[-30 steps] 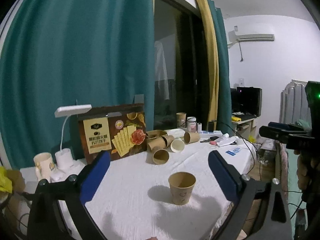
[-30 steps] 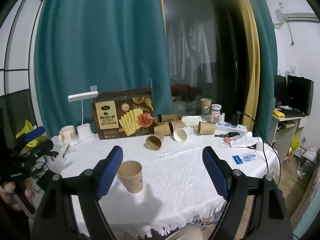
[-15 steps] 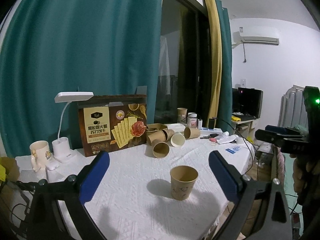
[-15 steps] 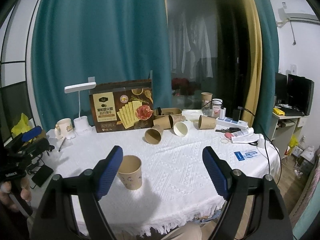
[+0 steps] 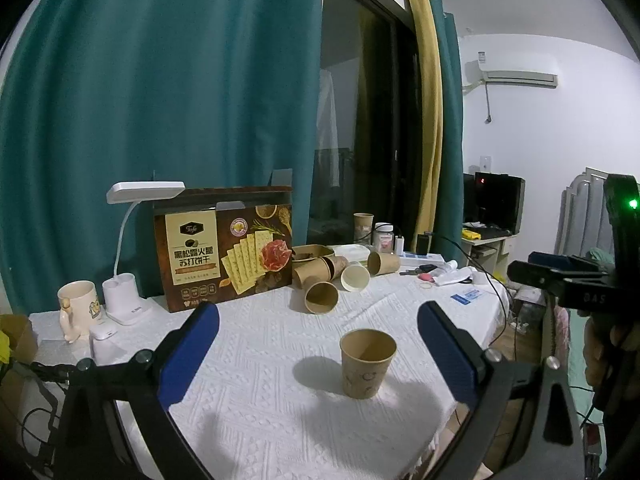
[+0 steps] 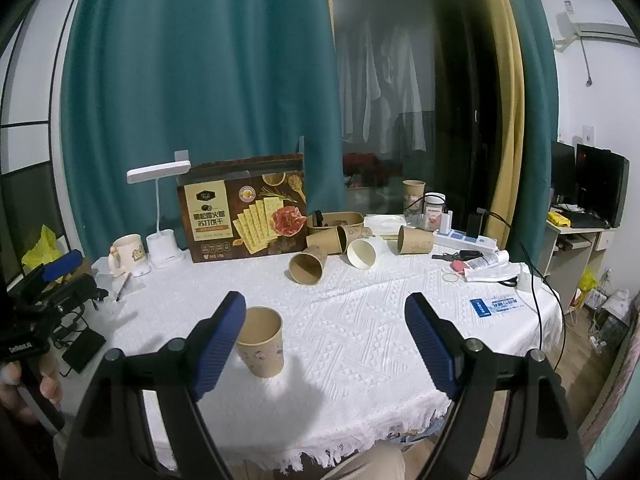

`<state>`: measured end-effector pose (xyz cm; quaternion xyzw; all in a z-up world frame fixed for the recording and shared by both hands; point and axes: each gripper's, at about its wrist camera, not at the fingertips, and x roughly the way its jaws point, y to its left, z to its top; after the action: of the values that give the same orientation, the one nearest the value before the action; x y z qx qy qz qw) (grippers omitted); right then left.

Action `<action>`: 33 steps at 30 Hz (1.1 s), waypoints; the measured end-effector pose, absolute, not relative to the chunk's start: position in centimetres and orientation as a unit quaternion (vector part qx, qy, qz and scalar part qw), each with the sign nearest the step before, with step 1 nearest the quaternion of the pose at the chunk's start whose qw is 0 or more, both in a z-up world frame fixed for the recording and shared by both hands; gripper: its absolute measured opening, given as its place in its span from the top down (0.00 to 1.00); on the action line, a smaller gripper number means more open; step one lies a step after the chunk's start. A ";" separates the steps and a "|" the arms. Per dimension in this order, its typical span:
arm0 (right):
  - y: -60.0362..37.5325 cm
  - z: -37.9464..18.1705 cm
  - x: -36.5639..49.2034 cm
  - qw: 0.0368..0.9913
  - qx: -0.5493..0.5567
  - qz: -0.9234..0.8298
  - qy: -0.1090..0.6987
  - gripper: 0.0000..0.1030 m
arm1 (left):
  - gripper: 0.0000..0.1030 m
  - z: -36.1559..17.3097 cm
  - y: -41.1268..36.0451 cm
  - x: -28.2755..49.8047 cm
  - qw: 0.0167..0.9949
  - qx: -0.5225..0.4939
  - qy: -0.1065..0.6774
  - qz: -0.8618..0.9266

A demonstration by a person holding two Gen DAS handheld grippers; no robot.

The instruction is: Flip cup upright

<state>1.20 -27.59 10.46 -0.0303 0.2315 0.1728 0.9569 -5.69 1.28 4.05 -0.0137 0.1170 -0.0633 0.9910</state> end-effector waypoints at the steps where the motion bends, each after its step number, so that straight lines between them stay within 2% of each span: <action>1: -27.6 10.4 1.2 0.957 -0.030 0.173 0.232 0.22 | 0.03 4.0 1.3 -5.7 0.991 -0.014 0.117 -0.063; 33: -28.4 9.3 1.6 0.955 -0.025 0.170 0.242 0.22 | 0.03 3.5 0.9 -5.4 0.990 -0.009 0.120 -0.069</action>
<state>1.63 -28.39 9.34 -0.0252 0.2419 0.1704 0.9549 -5.42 0.85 3.50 -0.0089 0.1199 -0.0690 0.9903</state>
